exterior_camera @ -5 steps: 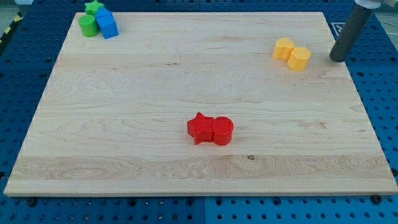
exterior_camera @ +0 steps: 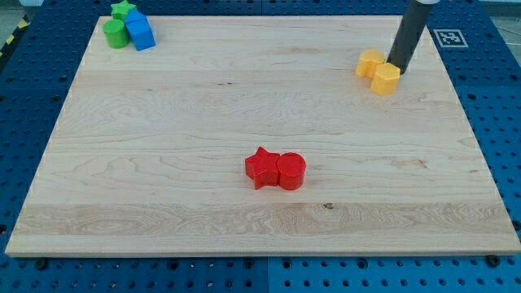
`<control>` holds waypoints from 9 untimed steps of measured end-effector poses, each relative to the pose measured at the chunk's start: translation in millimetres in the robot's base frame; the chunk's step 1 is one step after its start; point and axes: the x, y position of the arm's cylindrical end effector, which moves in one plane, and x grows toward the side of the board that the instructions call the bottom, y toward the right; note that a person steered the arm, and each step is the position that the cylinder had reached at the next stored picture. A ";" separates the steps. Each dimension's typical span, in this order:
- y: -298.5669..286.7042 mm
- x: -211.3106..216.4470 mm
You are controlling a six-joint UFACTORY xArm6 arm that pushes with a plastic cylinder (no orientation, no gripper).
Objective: Move the yellow heart to the top of the red blocks
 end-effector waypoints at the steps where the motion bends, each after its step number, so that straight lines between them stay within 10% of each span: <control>1: -2.5 -4.4; 9: -84.2 5.3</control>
